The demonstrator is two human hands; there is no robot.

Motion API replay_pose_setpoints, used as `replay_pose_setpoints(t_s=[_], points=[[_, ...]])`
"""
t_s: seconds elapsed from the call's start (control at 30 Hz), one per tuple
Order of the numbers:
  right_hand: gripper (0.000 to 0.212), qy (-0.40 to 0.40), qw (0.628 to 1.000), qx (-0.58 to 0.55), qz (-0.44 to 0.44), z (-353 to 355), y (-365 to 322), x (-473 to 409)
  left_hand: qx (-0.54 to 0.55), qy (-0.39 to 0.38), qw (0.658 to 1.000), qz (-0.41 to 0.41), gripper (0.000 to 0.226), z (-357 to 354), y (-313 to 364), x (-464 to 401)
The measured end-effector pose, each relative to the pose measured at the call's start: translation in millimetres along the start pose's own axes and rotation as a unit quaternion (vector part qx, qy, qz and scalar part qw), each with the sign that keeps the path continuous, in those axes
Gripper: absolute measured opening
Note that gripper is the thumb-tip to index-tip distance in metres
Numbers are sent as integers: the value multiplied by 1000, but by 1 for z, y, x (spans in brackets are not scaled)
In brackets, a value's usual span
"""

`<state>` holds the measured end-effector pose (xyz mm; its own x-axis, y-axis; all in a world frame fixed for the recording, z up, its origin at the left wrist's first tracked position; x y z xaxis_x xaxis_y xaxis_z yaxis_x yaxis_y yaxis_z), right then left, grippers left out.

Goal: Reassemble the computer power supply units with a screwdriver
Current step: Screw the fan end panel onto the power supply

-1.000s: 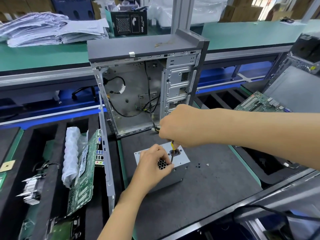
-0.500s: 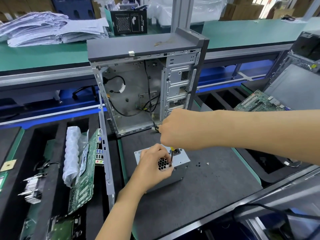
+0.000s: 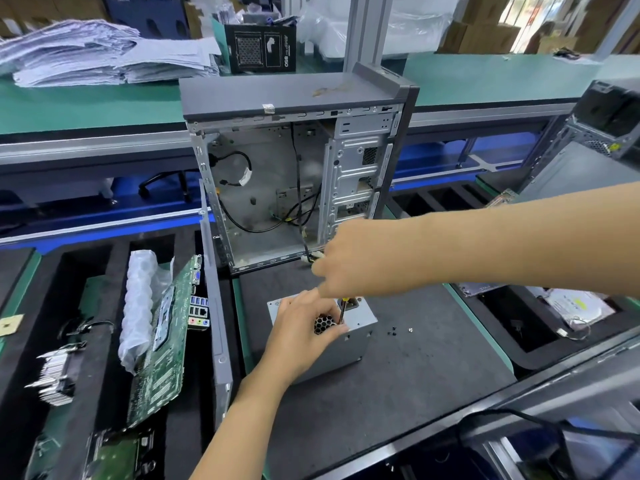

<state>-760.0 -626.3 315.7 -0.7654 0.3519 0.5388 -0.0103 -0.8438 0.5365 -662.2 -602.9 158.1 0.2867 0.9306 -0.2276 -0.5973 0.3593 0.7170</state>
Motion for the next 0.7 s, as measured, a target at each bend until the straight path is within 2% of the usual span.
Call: replay_pose_setpoints(t_s=[0.07, 0.13, 0.2, 0.23, 0.27, 0.3, 0.37, 0.4, 0.43, 0.47, 0.5, 0.53, 0.57, 0.6, 0.63, 0.67, 0.7], points=[[14, 41, 993, 98, 61, 1, -6, 6, -13, -14, 1000, 2, 21, 1, -1, 0], [20, 33, 993, 92, 64, 5, -8, 2, -36, -28, 999, 17, 41, -1, -2, 0], [31, -4, 1000, -22, -18, 6, -3, -10, -39, -16, 999, 23, 46, -2, -2, 0], [32, -53, 986, -133, -83, 5, 3, -17, -36, -6, 999, 22, 45, -2, -1, 1], [30, -119, 948, -256, -147, 0, 10, -22, -28, 8, 999, 14, 42, -2, 0, 2], [29, -191, 884, -375, -202, -6, 16, -24, -13, 24, 1000, 2, 37, -3, 1, 3], [26, -308, 729, -546, -275, -17, 25, -24, 15, 54, 998, -21, 24, -2, 4, 4], [25, -331, 680, -588, -286, -20, 27, -23, 19, 63, 997, -30, 20, -2, 5, 4], [27, -332, 674, -599, -276, -21, 27, -22, 19, 66, 997, -32, 19, -3, 5, 3], [30, -317, 719, -568, -245, -20, 25, -21, 23, 67, 997, -29, 18, -3, 5, 4], [33, -285, 806, -481, -194, -18, 22, -18, 33, 66, 997, -21, 16, -4, 4, 4], [33, -240, 900, -343, -125, -14, 18, -14, 47, 65, 997, -10, 15, -4, 2, 4], [30, -173, 967, -180, -53, -8, 12, -10, 58, 61, 996, 1, 13, -4, 0, 5], [21, -98, 995, -28, 19, -6, 6, -4, 66, 54, 996, 9, 11, -4, -2, 5], [10, -35, 993, 80, 76, -3, -1, 2, 70, 44, 997, 12, 9, -4, -3, 5], [5, 5, 985, 139, 106, 0, -6, 7, 74, 35, 997, 11, 7, -3, -5, 6], [13, 21, 982, 151, 108, 2, -8, 9, 82, 31, 996, 12, 5, -1, -5, 6]])
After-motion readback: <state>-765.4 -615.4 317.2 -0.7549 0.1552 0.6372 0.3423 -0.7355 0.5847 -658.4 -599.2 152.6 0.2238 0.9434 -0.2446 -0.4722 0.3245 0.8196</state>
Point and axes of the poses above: each hand's wrist, its own x-axis away from the middle knuckle, its own z-axis out of the back of the hand, y = z × x, the point moved 2 cm from there along -x, towards the middle knuckle, and after that the axes turned 3 degrees about -x, right-handed, at the moved point
